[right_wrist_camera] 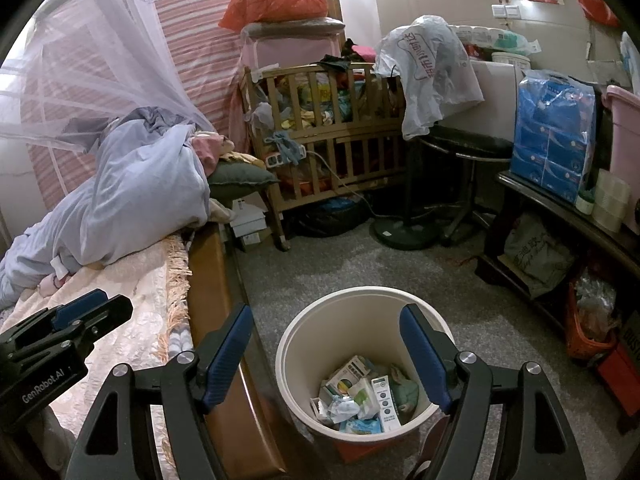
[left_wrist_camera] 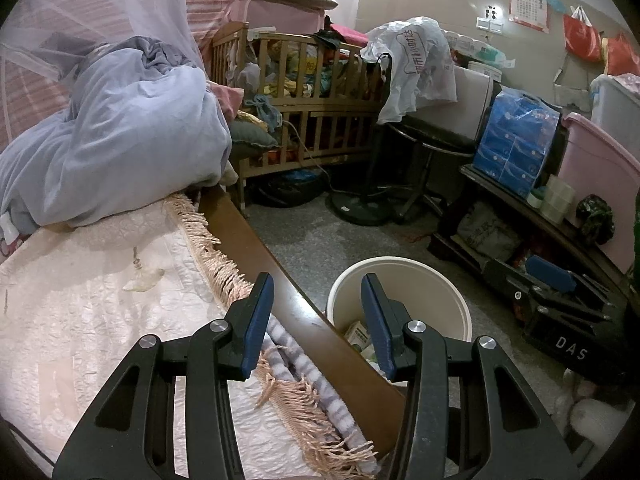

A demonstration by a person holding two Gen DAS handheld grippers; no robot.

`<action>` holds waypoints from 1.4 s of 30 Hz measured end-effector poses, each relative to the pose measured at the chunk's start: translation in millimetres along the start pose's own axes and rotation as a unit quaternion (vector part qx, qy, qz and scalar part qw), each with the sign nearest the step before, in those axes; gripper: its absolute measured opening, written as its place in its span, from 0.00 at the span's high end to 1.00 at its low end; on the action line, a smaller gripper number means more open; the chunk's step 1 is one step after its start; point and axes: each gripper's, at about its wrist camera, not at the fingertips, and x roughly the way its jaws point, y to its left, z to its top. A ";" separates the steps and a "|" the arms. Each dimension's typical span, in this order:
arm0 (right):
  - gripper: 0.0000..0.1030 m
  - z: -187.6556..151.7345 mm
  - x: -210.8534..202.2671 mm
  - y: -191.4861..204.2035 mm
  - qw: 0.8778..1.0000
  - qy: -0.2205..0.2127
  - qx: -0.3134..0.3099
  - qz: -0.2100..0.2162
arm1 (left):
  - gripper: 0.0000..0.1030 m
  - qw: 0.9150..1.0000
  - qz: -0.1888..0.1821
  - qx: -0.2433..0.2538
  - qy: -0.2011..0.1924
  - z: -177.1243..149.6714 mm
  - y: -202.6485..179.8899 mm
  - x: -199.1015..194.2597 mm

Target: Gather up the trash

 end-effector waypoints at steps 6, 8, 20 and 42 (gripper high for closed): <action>0.28 0.6 0.4 -0.5 1.000 0.001 0.000 0.000 | 0.58 1.000 0.001 0.000 0.000 -0.2 -1.4 0.2; 0.28 0.6 0.2 -0.5 1.000 0.001 0.000 0.000 | 0.58 1.000 0.002 0.000 0.000 -0.1 -1.7 0.2; 0.28 -2.4 -0.9 0.7 1.000 0.004 -0.001 0.000 | 0.58 1.000 0.000 0.000 0.002 -0.1 -4.4 0.3; 0.27 -6.9 5.7 -12.5 1.000 0.016 0.001 0.000 | 0.58 1.000 -0.009 0.006 0.006 -2.2 -14.9 3.2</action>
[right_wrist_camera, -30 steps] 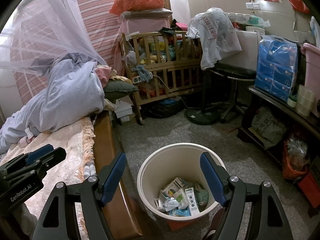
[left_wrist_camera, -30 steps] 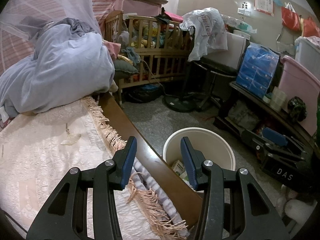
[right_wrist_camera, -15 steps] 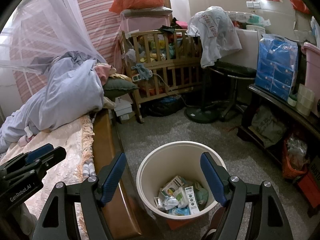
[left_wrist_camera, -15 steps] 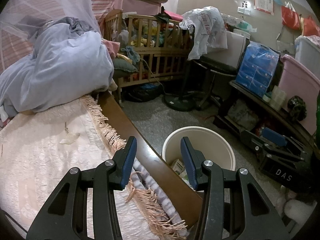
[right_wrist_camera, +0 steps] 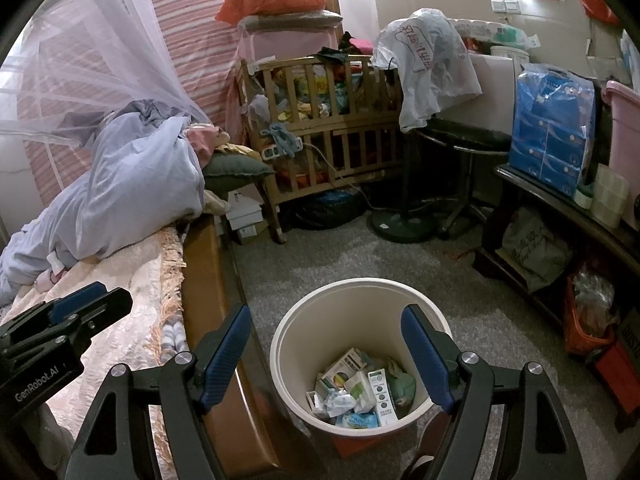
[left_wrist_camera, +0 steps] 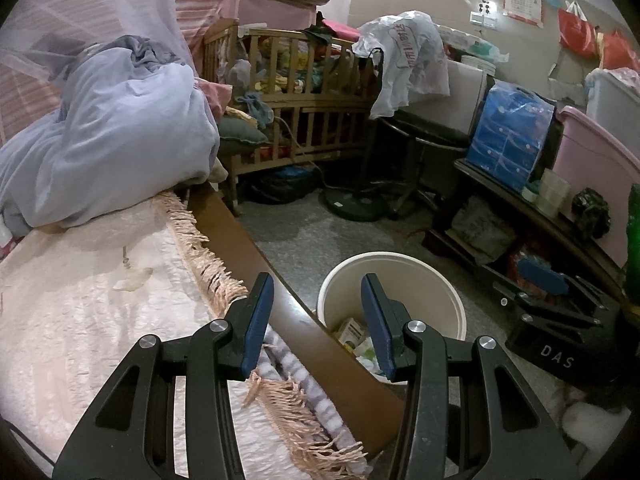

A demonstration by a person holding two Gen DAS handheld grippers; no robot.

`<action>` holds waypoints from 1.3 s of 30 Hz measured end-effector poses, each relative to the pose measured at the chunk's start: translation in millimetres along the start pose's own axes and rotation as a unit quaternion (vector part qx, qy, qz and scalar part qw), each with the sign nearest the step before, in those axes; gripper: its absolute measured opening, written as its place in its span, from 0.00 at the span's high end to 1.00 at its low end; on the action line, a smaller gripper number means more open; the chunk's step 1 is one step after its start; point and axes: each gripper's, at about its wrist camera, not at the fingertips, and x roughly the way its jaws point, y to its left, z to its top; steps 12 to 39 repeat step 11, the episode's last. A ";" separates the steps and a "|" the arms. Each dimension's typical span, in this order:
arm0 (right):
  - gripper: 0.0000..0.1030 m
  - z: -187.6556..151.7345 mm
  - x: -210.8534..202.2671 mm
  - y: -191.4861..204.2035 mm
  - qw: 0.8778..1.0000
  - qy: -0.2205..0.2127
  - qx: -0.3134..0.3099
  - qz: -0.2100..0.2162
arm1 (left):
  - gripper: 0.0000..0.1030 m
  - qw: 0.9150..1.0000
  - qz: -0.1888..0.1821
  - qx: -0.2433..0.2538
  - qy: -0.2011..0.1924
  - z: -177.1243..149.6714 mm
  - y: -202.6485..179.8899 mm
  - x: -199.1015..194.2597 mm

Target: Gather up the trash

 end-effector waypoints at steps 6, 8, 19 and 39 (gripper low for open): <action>0.27 2.4 2.4 -2.1 1.000 0.003 0.000 0.001 | 0.58 1.000 -0.007 -0.002 0.000 -0.4 2.0 1.0; 0.27 2.4 2.3 -1.9 1.000 0.004 0.000 0.001 | 0.58 1.000 -0.005 0.001 -0.003 -1.2 1.6 0.4; 0.26 1.9 3.7 -2.0 1.000 0.006 -0.002 0.002 | 0.58 1.000 -0.003 0.005 -0.002 -3.1 2.5 0.1; 0.26 1.9 3.7 -2.0 1.000 0.006 -0.002 0.002 | 0.58 1.000 -0.003 0.005 -0.002 -3.1 2.5 0.1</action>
